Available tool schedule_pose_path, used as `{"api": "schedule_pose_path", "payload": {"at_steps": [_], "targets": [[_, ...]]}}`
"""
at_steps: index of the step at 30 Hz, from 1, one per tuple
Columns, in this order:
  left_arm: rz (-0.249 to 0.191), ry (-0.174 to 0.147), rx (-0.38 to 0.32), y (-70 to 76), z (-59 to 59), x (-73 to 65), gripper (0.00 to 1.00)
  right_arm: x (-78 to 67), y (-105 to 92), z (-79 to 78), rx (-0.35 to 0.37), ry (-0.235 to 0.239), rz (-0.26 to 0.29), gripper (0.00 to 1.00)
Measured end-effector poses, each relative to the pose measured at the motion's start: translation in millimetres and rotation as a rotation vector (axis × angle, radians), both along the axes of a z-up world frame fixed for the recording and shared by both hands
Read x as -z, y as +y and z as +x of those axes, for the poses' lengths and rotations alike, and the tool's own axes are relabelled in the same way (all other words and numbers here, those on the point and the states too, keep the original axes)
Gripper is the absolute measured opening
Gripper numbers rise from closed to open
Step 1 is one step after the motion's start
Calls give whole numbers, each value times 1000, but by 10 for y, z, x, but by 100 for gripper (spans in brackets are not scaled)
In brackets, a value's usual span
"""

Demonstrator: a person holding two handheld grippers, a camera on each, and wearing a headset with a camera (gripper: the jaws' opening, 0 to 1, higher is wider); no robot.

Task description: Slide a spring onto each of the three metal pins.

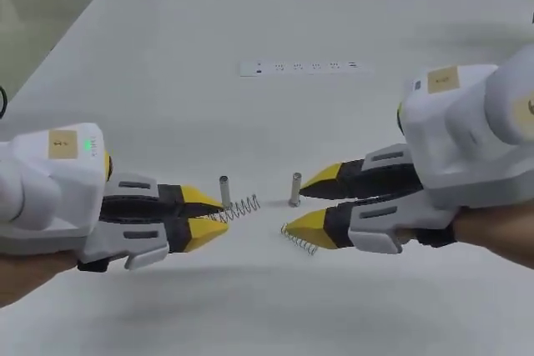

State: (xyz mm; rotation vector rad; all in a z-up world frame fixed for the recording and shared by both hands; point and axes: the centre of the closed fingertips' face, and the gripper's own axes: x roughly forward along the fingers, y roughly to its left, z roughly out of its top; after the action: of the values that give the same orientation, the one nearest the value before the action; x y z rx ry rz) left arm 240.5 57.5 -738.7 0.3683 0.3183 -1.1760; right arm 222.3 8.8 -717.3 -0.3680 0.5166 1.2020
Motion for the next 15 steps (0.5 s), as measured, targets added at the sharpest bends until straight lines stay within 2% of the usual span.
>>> {"api": "schedule_pose_path", "payload": {"at_steps": [15], "targets": [[-2,-9,7,-37,-3,-33,2,-5,51,-9,-19,-2,1,24]]}}
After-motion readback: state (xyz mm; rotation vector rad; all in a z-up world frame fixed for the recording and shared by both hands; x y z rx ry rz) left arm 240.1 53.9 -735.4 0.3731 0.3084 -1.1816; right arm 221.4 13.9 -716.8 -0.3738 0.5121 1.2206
